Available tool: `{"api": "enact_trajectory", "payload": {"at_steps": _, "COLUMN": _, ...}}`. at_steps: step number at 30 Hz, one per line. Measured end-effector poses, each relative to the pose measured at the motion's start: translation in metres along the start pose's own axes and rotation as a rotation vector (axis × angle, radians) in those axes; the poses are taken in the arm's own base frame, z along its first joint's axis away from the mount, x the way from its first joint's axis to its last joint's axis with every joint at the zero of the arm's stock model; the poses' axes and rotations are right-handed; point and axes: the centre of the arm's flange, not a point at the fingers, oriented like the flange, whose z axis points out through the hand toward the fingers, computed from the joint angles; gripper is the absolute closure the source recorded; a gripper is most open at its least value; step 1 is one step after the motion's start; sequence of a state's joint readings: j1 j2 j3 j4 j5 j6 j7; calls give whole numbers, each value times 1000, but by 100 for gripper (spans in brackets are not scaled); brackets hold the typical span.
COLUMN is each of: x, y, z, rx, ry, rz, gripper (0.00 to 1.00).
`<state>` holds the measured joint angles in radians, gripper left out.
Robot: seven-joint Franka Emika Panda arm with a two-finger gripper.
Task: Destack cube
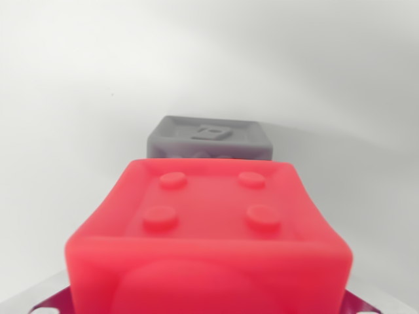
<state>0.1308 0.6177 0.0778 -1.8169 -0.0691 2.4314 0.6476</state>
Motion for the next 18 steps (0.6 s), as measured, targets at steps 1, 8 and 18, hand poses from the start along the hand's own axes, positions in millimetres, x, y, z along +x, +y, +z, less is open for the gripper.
{"api": "enact_trajectory", "payload": {"at_steps": 1, "x": 0, "y": 0, "z": -2, "rx": 0, "ry": 0, "rz": 0, "gripper": 100}}
{"api": "enact_trajectory", "payload": {"at_steps": 8, "x": 0, "y": 0, "z": -16, "rx": -1, "ry": 1, "rz": 0, "gripper": 100}}
{"api": "enact_trajectory", "payload": {"at_steps": 18, "x": 0, "y": 0, "z": -40, "rx": -2, "ry": 2, "rz": 0, "gripper": 100}}
